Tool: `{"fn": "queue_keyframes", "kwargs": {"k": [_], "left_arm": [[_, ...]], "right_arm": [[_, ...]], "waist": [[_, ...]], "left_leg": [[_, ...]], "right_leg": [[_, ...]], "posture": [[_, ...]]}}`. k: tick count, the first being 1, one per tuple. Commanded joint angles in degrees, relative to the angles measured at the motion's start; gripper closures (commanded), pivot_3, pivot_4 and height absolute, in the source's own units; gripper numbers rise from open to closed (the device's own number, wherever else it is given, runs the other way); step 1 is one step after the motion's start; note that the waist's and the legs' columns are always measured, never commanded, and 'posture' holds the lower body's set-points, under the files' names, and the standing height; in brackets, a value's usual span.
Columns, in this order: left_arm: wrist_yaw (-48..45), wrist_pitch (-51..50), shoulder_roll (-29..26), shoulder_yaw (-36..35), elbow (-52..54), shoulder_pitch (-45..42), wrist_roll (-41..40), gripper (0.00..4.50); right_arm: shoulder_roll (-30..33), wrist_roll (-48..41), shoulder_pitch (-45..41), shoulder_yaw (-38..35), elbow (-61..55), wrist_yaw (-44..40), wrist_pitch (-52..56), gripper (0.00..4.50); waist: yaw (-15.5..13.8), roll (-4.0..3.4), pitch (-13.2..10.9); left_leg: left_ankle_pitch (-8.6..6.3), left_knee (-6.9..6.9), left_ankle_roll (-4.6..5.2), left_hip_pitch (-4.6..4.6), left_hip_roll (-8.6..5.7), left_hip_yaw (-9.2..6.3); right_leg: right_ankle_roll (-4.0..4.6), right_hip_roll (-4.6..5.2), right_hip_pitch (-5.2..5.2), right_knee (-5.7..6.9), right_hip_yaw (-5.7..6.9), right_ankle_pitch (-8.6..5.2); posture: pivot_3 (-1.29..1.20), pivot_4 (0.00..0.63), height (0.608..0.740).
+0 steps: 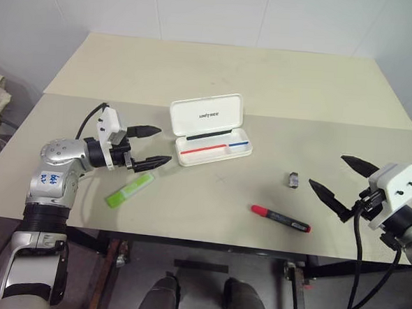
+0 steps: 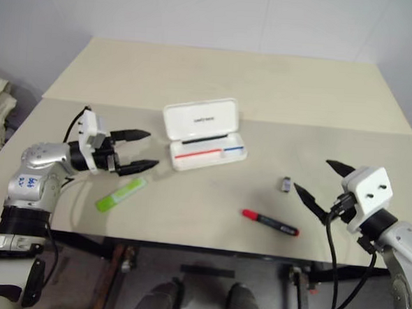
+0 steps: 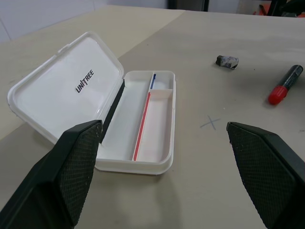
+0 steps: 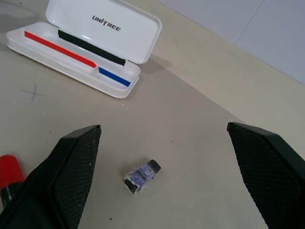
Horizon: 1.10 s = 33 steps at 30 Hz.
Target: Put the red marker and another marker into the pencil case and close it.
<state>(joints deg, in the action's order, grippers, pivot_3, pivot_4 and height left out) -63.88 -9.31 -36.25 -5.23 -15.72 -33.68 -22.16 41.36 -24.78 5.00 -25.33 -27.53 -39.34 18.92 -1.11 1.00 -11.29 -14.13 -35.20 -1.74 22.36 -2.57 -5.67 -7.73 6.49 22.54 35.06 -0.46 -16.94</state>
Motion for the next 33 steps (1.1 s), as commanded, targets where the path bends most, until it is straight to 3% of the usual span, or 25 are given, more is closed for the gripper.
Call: {"fn": "queue_keyframes", "kwargs": {"k": [1, 13, 16, 20, 33], "left_arm": [[-0.4, 0.2, -0.9, -0.7, 2.9, -0.4, -0.5, 0.05], [-0.2, 0.1, -0.6, 1.9, 3.2, -1.5, 1.4, 0.05], [-0.5, 0.8, -0.3, 2.7, 2.8, -2.4, 2.1, 0.71], [2.0, 1.2, 1.3, 5.4, 2.4, -3.7, 5.2, 2.02], [5.5, 6.0, 7.7, 15.3, -8.9, -11.4, 17.6, 2.02]], "right_arm": [[0.0, -1.7, -2.3, 0.5, -1.3, -0.3, -0.3, 0.00], [-2.7, -0.8, -4.7, 6.7, -0.8, 0.0, -1.8, 0.00], [-3.8, 0.1, -5.6, 9.0, -1.8, 0.8, -1.8, 0.00], [-5.7, 1.5, -7.2, 11.8, -1.8, 2.6, -2.0, 0.00], [-7.1, 1.3, -8.1, 14.1, -4.7, 3.4, 0.0, 0.00]], "waist": [[0.0, 0.00, 0.0], [0.0, 0.00, 0.0], [0.0, 0.00, 0.0], [0.0, 0.00, 0.0], [0.1, 0.00, 0.0]], "left_leg": [[0.00, 0.00, 0.00, 0.00, 0.00, 0.00], [0.01, -0.01, -0.02, 0.00, 0.01, 0.00], [0.01, -0.01, -0.03, -0.01, 0.04, -0.01], [0.01, -0.01, -0.03, -0.01, 0.01, -0.01], [0.02, -0.06, -0.03, 0.00, -0.03, 0.00]], "right_leg": [[0.00, 0.00, 0.00, 0.00, 0.00, 0.00], [0.01, -0.02, 0.01, 0.02, 0.00, 0.01], [0.02, -0.05, 0.01, 0.04, 0.01, 0.01], [0.01, -0.03, 0.01, 0.04, 0.00, 0.01], [-0.01, -0.06, 0.03, 0.12, 0.00, 0.02]], "posture": [[0.00, 0.150, 0.740], [0.00, 0.150, 0.740], [0.00, 0.150, 0.740], [0.00, 0.150, 0.740], [0.00, 0.150, 0.740]]}}
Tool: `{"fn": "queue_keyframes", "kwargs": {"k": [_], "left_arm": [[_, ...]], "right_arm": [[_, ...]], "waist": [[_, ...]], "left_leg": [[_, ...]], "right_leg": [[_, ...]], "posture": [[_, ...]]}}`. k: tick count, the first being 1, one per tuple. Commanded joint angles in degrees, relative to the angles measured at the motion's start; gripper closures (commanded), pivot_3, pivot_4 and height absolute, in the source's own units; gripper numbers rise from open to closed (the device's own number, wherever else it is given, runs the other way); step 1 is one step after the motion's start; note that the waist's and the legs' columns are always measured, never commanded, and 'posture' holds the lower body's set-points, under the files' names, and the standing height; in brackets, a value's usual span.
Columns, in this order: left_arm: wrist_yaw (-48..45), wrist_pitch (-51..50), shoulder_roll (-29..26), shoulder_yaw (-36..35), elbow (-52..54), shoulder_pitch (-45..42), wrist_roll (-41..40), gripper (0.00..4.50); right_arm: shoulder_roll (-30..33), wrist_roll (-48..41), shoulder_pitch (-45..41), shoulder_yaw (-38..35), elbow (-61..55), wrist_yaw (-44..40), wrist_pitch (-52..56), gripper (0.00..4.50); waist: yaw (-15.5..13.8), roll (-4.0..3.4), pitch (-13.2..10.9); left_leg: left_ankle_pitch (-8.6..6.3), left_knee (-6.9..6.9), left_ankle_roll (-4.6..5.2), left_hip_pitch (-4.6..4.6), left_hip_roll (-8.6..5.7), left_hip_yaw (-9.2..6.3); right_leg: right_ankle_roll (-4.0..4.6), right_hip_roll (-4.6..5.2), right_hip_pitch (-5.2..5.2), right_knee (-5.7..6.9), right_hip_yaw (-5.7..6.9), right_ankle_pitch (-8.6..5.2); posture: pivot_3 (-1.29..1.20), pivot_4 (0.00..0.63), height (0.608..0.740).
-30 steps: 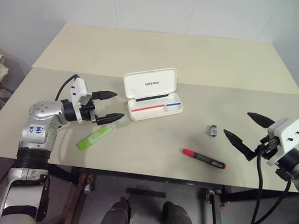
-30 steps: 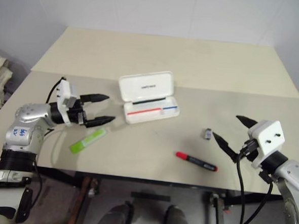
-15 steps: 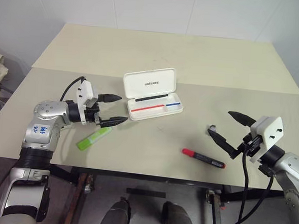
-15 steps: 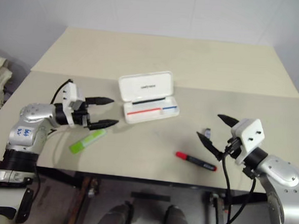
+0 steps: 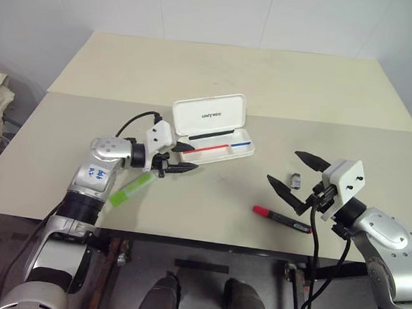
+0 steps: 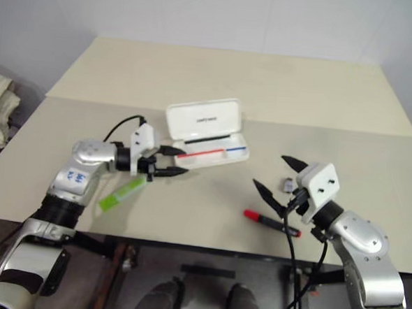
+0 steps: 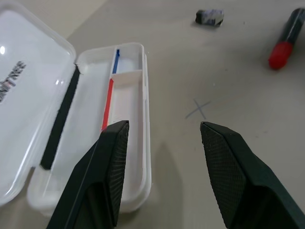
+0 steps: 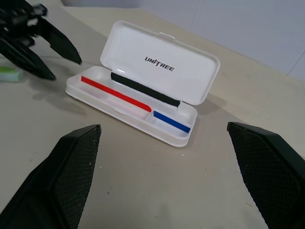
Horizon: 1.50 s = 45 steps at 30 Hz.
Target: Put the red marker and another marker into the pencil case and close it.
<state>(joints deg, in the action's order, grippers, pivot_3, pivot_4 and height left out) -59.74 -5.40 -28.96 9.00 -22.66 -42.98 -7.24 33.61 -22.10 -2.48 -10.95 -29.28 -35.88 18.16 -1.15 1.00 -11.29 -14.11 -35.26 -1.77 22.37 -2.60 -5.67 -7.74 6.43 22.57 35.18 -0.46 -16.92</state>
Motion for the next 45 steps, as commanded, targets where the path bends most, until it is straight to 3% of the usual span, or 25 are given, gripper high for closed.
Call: {"fn": "queue_keyframes", "kwargs": {"k": [1, 15, 25, 33, 45], "left_arm": [[1.7, 2.8, 0.8, 1.4, -2.8, -2.4, 3.4, 2.02], [7.5, 3.5, 4.6, 4.2, -14.3, -7.8, 11.2, 2.02], [5.7, 0.4, 8.1, 6.6, -16.7, -9.8, 13.3, 2.02], [5.4, -0.6, 8.5, 6.7, -15.8, -9.0, 13.9, 4.48], [-2.7, 4.3, 5.9, 4.7, -6.7, -5.1, 8.7, 4.48]], "right_arm": [[0.9, -1.7, -0.9, -0.4, -3.2, -0.3, 1.1, 0.00], [3.9, -4.9, -1.2, -2.4, -6.8, -2.0, 4.7, 0.00], [14.0, -6.5, 0.6, -7.3, -3.7, -11.1, 5.2, 0.00], [15.5, -7.3, 0.1, -8.9, -2.8, -12.2, 5.4, 0.00], [14.4, -6.6, -0.6, -7.8, -0.6, -12.9, 3.2, 0.00]], "waist": [[0.1, 0.00, 0.0], [-0.1, 0.02, 0.0], [-0.3, 0.06, 0.0], [-0.2, 0.06, 0.0], [-0.2, 0.06, 0.0]], "left_leg": [[0.00, 0.00, 0.00, 0.00, 0.00, 0.00], [0.00, -0.16, 0.00, 0.01, -0.02, -0.01], [-0.01, -0.35, 0.02, 0.06, -0.07, -0.02], [-0.03, -0.48, 0.05, 0.04, -0.06, -0.02], [-0.06, -0.45, 0.06, 0.11, -0.06, -0.01]], "right_leg": [[0.00, 0.00, 0.01, 0.02, 0.00, 0.00], [0.00, 0.00, 0.01, 0.17, 0.00, 0.00], [-0.03, 0.03, -0.02, 0.26, 0.01, 0.01], [-0.07, 0.04, -0.08, 0.27, 0.00, 0.03], [-0.09, 0.06, -0.04, 0.17, 0.00, 0.04]], "posture": [[0.00, 0.150, 0.740], [0.00, 0.150, 0.740], [0.00, 0.150, 0.740], [0.00, 0.150, 0.740], [0.00, 0.150, 0.740]]}}
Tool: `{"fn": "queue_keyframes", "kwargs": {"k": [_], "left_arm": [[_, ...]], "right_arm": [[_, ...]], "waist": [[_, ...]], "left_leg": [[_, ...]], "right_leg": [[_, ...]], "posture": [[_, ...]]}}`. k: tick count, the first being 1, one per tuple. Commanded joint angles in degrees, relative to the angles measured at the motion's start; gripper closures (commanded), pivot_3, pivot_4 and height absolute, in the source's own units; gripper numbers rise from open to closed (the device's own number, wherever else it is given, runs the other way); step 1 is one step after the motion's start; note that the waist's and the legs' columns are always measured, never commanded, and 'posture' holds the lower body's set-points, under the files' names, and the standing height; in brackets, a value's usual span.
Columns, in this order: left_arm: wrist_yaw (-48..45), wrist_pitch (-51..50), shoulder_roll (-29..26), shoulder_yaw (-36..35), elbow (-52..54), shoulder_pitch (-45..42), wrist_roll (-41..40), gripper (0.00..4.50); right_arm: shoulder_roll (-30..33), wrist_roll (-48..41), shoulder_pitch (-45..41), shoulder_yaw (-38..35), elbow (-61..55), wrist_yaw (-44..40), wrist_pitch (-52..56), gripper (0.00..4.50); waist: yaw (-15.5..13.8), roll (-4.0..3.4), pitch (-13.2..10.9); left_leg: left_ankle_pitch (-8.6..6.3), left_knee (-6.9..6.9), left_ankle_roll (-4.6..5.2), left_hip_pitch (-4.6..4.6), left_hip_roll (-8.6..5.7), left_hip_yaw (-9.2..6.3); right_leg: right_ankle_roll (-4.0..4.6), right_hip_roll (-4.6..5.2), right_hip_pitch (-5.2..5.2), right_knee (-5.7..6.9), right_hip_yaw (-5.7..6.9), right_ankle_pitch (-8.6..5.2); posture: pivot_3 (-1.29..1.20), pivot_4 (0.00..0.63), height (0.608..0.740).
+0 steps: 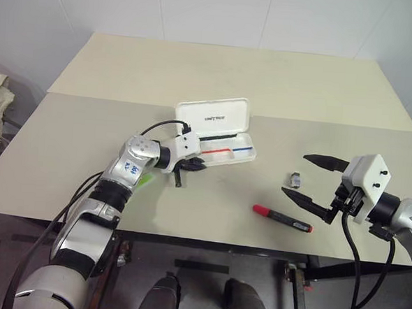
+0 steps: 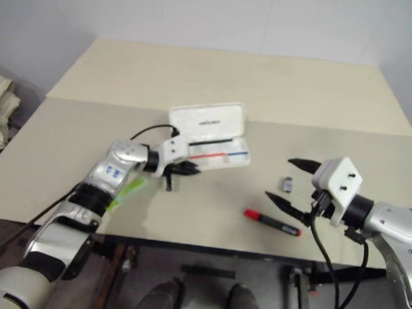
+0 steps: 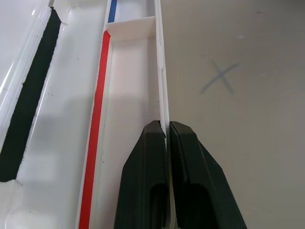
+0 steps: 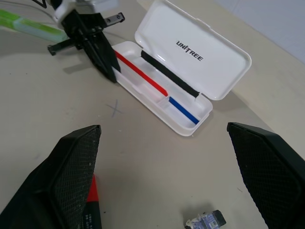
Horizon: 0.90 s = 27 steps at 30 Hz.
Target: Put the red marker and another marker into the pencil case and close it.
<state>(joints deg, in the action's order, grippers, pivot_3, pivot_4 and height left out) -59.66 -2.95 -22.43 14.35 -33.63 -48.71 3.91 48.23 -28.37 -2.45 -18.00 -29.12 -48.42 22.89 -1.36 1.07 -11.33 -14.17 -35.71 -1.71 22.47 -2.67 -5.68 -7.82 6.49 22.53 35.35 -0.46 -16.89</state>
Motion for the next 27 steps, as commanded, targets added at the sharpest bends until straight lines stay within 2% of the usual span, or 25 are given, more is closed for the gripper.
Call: {"fn": "queue_keyframes", "kwargs": {"k": [1, 6, 15, 27], "left_arm": [[-3.4, 2.5, -1.2, -0.7, 5.2, 1.1, -2.6, 4.48], [-8.3, 7.0, -4.9, -1.8, 11.1, 4.6, -5.4, 4.48], [-11.7, 6.5, -9.0, -0.9, 13.9, 7.8, -5.7, 4.48], [-11.1, 7.5, -4.4, 0.9, 13.5, 9.3, -5.5, 4.48]], "right_arm": [[-0.4, -0.3, -0.7, -0.5, -0.6, -0.3, -1.7, 0.00], [-1.5, 0.0, -0.4, 0.2, -0.2, -0.2, -2.6, 0.00], [-2.7, 0.3, -0.2, 1.0, -0.1, 0.5, -3.3, 0.00], [-4.1, 0.4, 0.2, 1.8, -1.8, 2.2, -2.7, 0.00]], "waist": [[0.0, 0.00, 0.0], [0.1, 0.00, 0.0], [0.1, 0.00, 0.0], [0.0, 0.00, 0.0]], "left_leg": [[0.00, 0.00, 0.00, 0.01, 0.00, 0.00], [-0.01, -0.01, -0.01, 0.01, 0.03, 0.01], [-0.03, -0.10, 0.02, 0.02, 0.03, -0.01], [-0.03, -0.13, 0.03, 0.03, 0.02, -0.01]], "right_leg": [[0.00, 0.00, 0.01, -0.01, 0.00, 0.00], [0.01, -0.01, 0.03, 0.01, 0.00, 0.00], [0.02, -0.01, 0.01, 0.05, -0.01, 0.00], [0.02, 0.00, 0.00, 0.06, -0.01, 0.00]], "posture": [[0.00, 0.150, 0.740], [0.00, 0.150, 0.740], [0.00, 0.150, 0.740], [0.00, 0.150, 0.740]]}}
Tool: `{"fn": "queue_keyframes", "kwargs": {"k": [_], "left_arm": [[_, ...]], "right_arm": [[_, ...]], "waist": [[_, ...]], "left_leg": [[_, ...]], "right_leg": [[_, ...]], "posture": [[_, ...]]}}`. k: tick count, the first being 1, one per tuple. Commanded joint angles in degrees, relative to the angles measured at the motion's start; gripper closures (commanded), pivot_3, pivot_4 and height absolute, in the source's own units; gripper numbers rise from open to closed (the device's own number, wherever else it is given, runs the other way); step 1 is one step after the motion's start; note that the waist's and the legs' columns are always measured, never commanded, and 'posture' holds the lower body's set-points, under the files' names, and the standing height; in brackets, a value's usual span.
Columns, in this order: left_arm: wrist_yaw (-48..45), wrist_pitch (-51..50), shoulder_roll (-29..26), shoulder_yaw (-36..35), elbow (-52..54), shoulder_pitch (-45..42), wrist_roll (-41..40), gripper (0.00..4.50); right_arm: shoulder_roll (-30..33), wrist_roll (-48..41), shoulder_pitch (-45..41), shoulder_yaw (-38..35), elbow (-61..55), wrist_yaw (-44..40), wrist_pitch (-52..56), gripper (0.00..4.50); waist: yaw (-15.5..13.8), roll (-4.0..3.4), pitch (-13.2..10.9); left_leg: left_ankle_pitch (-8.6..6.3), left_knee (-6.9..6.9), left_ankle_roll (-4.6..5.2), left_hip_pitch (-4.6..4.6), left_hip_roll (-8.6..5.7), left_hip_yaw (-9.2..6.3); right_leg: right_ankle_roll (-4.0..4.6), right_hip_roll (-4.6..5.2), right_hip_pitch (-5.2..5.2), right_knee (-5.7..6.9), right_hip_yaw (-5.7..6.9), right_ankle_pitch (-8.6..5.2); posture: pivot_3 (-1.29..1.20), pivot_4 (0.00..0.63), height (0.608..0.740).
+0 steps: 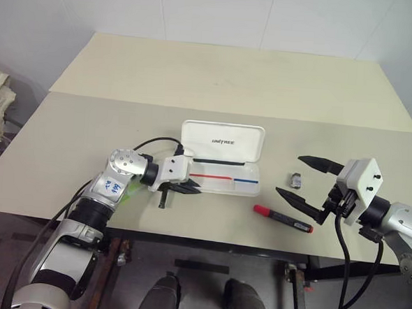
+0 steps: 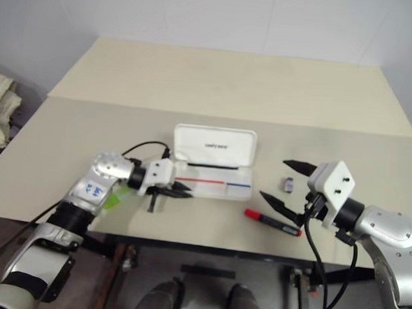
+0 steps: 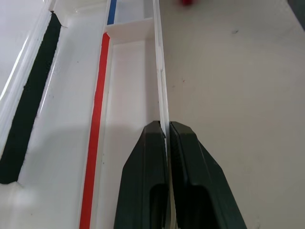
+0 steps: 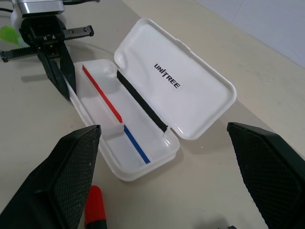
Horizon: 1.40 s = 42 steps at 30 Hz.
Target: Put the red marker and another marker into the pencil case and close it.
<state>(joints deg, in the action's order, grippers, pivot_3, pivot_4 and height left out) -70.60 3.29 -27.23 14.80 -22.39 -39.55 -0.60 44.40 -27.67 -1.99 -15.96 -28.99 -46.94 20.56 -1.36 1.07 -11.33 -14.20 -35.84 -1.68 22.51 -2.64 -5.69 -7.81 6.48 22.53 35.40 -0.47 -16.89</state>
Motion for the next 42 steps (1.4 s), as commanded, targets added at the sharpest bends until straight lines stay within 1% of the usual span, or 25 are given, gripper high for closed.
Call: {"fn": "queue_keyframes", "kwargs": {"k": [1, 5, 8, 10, 17, 19, 21, 24, 28, 34, 38, 42], "left_arm": [[-0.5, 1.2, 0.5, 0.5, 2.2, 0.2, -1.0, 4.48], [-0.2, 1.1, 0.8, 0.7, 1.6, 0.3, -0.8, 4.48], [0.3, -0.2, 0.8, 0.6, 2.3, 0.5, -0.8, 3.71], [0.7, -1.0, 0.8, 0.5, 3.0, 0.7, -0.7, 3.08], [0.8, -5.1, 0.1, -0.2, 7.4, 2.2, -1.9, 0.68], [-1.1, -7.2, -0.4, -1.2, 10.7, 3.6, -4.9, 0.04], [-1.8, -7.8, -0.9, -1.9, 12.4, 4.3, -6.6, 0.04], [-2.9, -5.7, -2.4, -2.3, 11.5, 4.2, -6.9, 0.04], [-4.0, -5.3, -2.9, -3.3, 10.8, 3.3, -8.7, 0.04], [-6.4, -4.8, -3.4, -6.4, 12.5, 2.9, -13.6, 0.04], [-7.5, -5.2, -4.4, -8.2, 13.6, 2.7, -16.1, 0.04], [-7.9, -4.7, -5.7, -9.7, 13.6, 2.3, -17.4, 0.04]], "right_arm": [[-0.3, -0.3, -0.2, -0.2, -2.0, 0.8, -0.4, 0.00], [-0.3, -0.6, 0.1, -0.3, -2.6, 1.1, 0.0, 0.00], [-0.3, -0.7, 0.5, -0.4, -2.9, 1.2, 0.1, 0.00], [-0.4, -0.8, 0.6, -0.5, -3.0, 1.2, 0.2, 0.00], [-0.5, -1.0, 0.8, -0.6, -3.3, 1.3, 0.4, 0.00], [-0.4, -1.1, 0.7, -0.5, -3.3, 1.3, 0.7, 0.00], [-0.3, -1.3, 0.5, -0.5, -3.2, 1.3, 1.0, 0.00], [0.5, -2.8, 0.6, -0.2, -3.3, 0.6, 3.2, 0.00], [0.8, -3.8, 1.0, -0.5, -3.2, 0.1, 5.0, 0.00], [0.4, -2.9, 8.4, -2.4, -0.5, -2.1, 3.5, 0.00], [0.4, -1.1, 12.4, -1.2, 2.3, -3.7, 1.6, 0.00], [-0.7, 1.5, 13.6, 1.0, 6.0, -4.2, -1.3, 0.00]], "waist": [[0.0, 0.00, 0.0], [0.0, 0.00, 0.0], [0.0, 0.00, 0.0], [0.0, 0.00, 0.0], [0.1, 0.00, 0.0], [0.1, 0.00, 0.0], [0.1, 0.00, 0.0], [0.0, 0.00, 0.0], [0.0, 0.00, 0.0], [-0.1, 0.00, 0.0], [0.0, 0.00, 0.0], [0.3, 0.00, 0.0]], "left_leg": [[0.00, -0.01, 0.00, 0.00, 0.00, 0.00], [0.00, 0.00, 0.00, 0.00, 0.00, 0.00], [0.00, -0.01, 0.01, 0.00, 0.00, 0.00], [0.00, -0.01, 0.01, 0.00, 0.00, 0.00], [-0.01, -0.01, 0.01, -0.01, 0.01, 0.00], [-0.01, -0.01, 0.01, 0.00, 0.01, 0.00], [-0.01, 0.00, 0.01, -0.01, 0.04, 0.00], [-0.01, -0.01, 0.01, -0.01, 0.05, -0.01], [-0.01, -0.02, 0.01, -0.02, 0.06, 0.00], [-0.05, 0.03, 0.03, 0.00, 0.06, -0.03], [-0.07, 0.00, 0.07, 0.00, 0.05, 0.02], [-0.08, -0.02, 0.06, -0.08, 0.12, 0.10]], "right_leg": [[0.00, 0.00, 0.00, 0.00, 0.00, 0.00], [0.00, 0.00, 0.00, 0.01, 0.00, 0.00], [0.00, 0.00, 0.00, 0.01, 0.00, 0.00], [0.00, 0.00, 0.00, 0.01, 0.00, 0.00], [0.00, 0.00, 0.00, 0.01, 0.00, 0.00], [0.00, 0.00, 0.00, 0.02, 0.00, 0.00], [0.01, 0.00, 0.00, 0.01, -0.01, -0.01], [0.03, -0.01, 0.00, 0.01, 0.00, -0.01], [0.06, 0.00, -0.01, 0.01, 0.00, -0.02], [0.10, 0.00, -0.01, -0.04, 0.03, -0.05], [0.09, 0.01, -0.01, -0.04, 0.02, -0.05], [0.11, -0.03, -0.03, -0.01, 0.02, -0.05]], "posture": [[0.00, 0.150, 0.740], [0.00, 0.150, 0.740], [0.00, 0.150, 0.740], [0.00, 0.150, 0.740], [0.00, 0.150, 0.740], [0.00, 0.150, 0.740], [0.00, 0.150, 0.740], [0.00, 0.150, 0.740], [0.00, 0.150, 0.740], [0.00, 0.150, 0.740], [0.00, 0.150, 0.740], [0.00, 0.150, 0.740]]}}
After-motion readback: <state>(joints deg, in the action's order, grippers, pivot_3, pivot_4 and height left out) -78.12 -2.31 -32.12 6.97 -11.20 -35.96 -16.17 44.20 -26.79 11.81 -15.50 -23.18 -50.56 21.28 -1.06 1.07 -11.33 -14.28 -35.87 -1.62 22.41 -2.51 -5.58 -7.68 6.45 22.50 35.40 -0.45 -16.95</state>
